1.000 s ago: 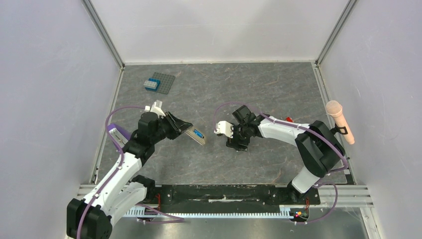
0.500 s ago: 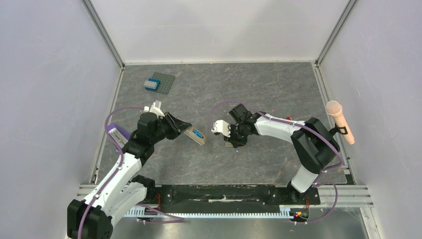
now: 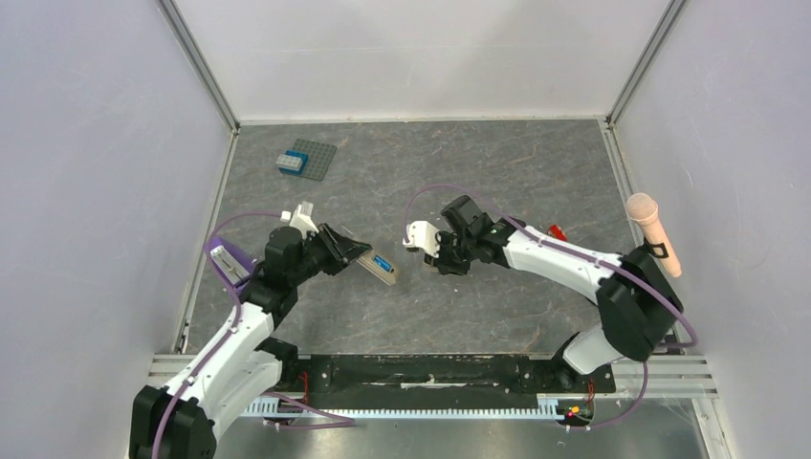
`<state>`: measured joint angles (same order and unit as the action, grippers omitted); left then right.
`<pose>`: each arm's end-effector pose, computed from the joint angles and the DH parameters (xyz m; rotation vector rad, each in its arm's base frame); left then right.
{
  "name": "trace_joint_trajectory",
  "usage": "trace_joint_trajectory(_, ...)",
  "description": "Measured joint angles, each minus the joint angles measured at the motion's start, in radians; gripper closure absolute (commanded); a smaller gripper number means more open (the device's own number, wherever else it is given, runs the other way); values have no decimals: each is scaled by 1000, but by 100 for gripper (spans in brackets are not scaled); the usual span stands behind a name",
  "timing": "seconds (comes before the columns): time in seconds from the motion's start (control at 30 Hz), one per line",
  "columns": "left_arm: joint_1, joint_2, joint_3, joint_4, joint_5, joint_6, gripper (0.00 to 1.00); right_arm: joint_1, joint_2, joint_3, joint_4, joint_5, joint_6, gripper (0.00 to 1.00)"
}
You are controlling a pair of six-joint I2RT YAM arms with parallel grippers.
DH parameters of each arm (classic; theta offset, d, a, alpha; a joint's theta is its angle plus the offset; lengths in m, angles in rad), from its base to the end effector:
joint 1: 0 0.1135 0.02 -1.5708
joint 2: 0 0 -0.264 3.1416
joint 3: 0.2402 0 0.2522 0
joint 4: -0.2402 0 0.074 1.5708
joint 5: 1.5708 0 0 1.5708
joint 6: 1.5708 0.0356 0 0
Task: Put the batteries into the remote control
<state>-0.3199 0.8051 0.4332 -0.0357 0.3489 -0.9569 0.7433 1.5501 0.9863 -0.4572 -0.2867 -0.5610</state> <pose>0.1725 -0.0700 0.2281 -0.4333 2.1037 -1.1379 0.2215 0.2173 0.2050 -1.6536 1.9921 0.4382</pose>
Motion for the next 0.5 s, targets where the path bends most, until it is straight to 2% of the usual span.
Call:
trace_joint_trajectory(0.23,-4,-13,-154,264,10,-10,98,62,-158,-10,37,18,155,93)
trace_joint_trajectory(0.5,-54,8,-199,476,9,-7,98,164,-326,-64,121,51,346,93)
